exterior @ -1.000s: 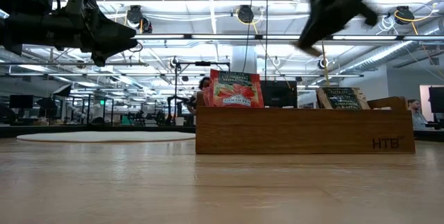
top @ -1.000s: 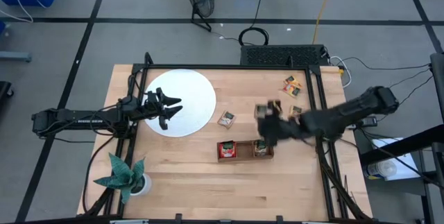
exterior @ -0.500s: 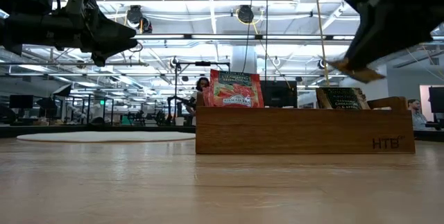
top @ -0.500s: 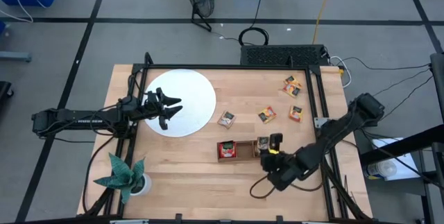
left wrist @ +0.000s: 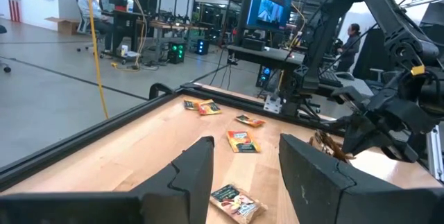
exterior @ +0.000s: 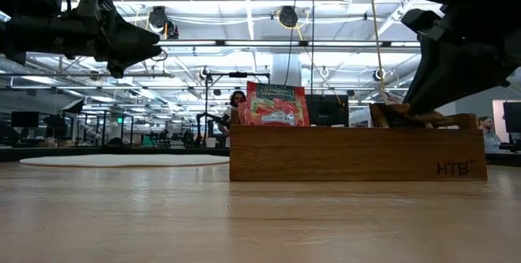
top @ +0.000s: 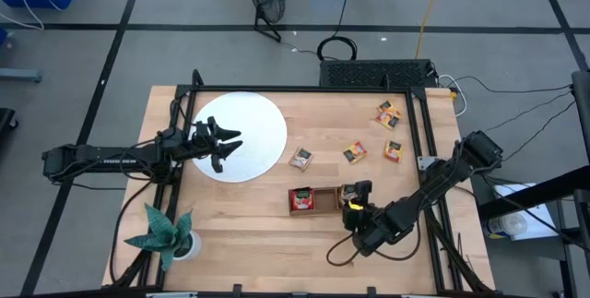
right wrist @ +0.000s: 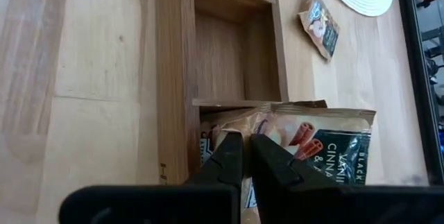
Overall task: Pick & Place Tea
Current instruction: Put the brown tea bag into the right section of the wooden organizer
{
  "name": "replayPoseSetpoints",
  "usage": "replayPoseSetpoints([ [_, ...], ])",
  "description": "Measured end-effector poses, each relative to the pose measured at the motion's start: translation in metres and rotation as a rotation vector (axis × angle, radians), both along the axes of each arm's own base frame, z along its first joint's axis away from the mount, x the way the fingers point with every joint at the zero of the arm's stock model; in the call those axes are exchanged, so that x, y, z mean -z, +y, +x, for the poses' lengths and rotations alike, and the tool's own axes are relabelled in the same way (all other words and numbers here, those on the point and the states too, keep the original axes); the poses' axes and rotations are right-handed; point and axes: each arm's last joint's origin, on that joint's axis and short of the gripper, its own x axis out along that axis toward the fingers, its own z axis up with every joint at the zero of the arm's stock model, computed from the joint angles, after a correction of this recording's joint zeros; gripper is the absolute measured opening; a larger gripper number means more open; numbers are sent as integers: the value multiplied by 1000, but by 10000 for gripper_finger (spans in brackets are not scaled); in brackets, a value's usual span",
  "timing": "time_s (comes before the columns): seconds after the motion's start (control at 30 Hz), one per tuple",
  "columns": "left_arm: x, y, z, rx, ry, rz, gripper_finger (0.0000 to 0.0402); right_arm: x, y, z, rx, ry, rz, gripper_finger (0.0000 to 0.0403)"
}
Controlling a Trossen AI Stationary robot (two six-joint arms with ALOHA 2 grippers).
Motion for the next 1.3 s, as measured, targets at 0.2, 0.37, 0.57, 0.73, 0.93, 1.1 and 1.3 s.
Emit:
replayPoseSetpoints([
  [0.2,0,0,0,0,0,0,166,0,-1,1,25,-13,18,10],
  [0.37,0,0,0,0,0,0,166,0,-4,4,42,-27,29,49],
  [0.57,0,0,0,0,0,0,166,-12,-8,8,47,-80,69,117],
  [0.73,0,0,0,0,0,0,166,-30,-11,4,10,-119,88,150],
  [0.93,0,0,0,0,0,0,166,-42,-26,7,21,-92,192,77],
  [1.1,0,0,0,0,0,0,166,-31,-36,16,-24,79,369,9],
  [1.3,0,0,0,0,0,0,166,-26,-44,18,-14,162,438,1],
])
